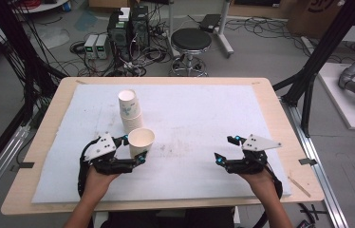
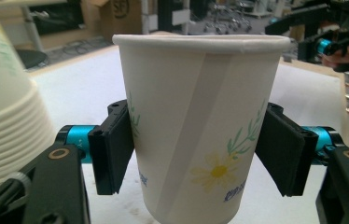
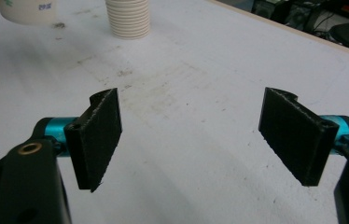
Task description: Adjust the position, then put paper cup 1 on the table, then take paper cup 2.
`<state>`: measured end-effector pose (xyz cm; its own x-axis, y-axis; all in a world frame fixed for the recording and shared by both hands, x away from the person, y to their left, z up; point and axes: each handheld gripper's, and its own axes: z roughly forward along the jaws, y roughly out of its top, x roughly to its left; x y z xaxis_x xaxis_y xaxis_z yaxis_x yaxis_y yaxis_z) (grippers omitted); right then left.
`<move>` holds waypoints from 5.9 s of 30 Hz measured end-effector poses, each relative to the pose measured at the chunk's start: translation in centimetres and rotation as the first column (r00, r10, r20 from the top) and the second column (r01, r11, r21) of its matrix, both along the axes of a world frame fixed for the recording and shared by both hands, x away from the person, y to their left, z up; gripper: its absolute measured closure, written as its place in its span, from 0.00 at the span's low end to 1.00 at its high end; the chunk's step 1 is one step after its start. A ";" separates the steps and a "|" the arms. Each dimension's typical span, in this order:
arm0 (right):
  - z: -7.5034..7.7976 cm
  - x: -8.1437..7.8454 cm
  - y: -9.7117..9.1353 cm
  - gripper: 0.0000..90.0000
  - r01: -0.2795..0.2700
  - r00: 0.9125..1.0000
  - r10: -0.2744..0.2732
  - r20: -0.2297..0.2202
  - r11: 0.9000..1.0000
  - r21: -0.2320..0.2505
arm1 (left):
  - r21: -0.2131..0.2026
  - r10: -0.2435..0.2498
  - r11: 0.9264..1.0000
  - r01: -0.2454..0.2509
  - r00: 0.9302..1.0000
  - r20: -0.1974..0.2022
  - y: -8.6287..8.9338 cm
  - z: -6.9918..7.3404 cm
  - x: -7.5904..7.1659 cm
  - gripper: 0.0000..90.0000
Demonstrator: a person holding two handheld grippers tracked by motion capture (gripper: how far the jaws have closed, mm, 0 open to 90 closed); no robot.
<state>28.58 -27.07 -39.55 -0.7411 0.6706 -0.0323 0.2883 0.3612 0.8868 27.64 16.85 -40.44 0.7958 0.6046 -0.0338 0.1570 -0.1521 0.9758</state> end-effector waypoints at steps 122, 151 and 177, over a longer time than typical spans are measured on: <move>-1.0 -0.1 0.0 0.25 -0.013 1.000 0.013 -0.002 1.000 -0.007 | -0.140 0.401 0.910 -0.389 0.914 0.066 10.7 -0.7 -4.0 0.18; -1.1 -0.4 -0.9 0.24 0.026 1.000 -0.026 0.001 1.000 0.008 | -0.113 0.335 0.938 -0.329 0.941 0.040 9.0 -0.8 -3.1 0.18; -1.2 -0.6 -1.7 0.24 0.029 1.000 -0.029 -0.002 0.999 0.023 | -0.012 0.277 0.961 -0.277 0.961 -0.010 4.5 4.5 5.2 0.18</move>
<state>27.93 -28.78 -40.75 -0.7212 0.6925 -0.0156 0.2994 0.3321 0.8945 32.87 21.30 -35.94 0.5968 0.8009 -0.0489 0.1986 -0.0884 0.9761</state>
